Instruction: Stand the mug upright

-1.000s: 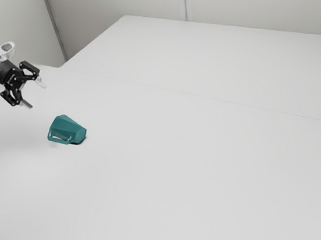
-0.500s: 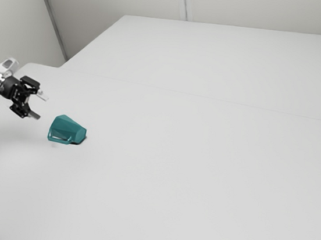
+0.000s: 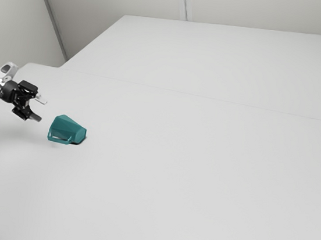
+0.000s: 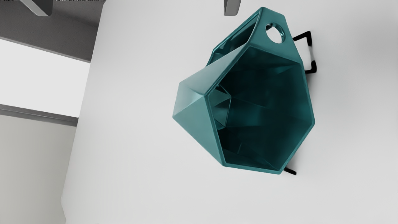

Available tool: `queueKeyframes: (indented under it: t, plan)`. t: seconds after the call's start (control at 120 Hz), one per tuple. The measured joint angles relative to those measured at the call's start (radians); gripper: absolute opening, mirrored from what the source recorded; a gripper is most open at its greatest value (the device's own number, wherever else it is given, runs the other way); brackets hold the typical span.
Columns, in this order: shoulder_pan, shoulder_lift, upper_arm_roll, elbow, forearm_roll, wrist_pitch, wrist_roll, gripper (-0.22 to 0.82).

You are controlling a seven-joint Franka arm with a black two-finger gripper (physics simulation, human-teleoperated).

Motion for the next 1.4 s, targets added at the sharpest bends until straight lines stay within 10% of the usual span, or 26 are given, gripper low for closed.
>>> queueKeyframes:
  t: [1.4]
  plan:
    - [0.042,0.154,-0.151,0.127,-0.021,0.055,0.078,0.60]
